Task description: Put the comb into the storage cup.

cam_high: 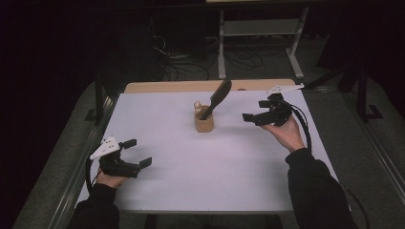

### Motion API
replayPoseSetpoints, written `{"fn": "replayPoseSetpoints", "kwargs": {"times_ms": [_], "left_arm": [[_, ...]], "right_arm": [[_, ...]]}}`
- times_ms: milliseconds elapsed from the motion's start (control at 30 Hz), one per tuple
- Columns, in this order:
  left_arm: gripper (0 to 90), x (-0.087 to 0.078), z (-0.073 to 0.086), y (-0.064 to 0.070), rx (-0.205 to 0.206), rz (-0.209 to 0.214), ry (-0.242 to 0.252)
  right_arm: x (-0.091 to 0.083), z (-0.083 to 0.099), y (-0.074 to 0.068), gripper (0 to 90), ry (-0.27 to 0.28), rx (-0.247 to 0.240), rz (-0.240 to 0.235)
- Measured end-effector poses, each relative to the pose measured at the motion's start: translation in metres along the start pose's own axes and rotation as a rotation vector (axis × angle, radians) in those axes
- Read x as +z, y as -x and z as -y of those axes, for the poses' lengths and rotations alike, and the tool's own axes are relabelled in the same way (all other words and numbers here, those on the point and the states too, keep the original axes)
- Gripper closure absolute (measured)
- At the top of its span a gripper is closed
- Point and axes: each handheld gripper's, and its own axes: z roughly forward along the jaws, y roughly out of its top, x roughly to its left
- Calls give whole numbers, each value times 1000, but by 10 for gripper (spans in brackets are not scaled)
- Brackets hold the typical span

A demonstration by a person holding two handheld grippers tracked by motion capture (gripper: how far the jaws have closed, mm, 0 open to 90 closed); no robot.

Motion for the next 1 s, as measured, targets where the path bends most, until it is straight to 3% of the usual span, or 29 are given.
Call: {"fn": "replayPoseSetpoints", "kwargs": {"times_ms": [433,1000], "left_arm": [[0,0,0,0,-1,1,1],[0,-1,1,-1,-7,-3,-2]], "right_arm": [[-8,16,-10,0,0,-13,-11],[-24,55,-13,0,-9,10,-6]]}}
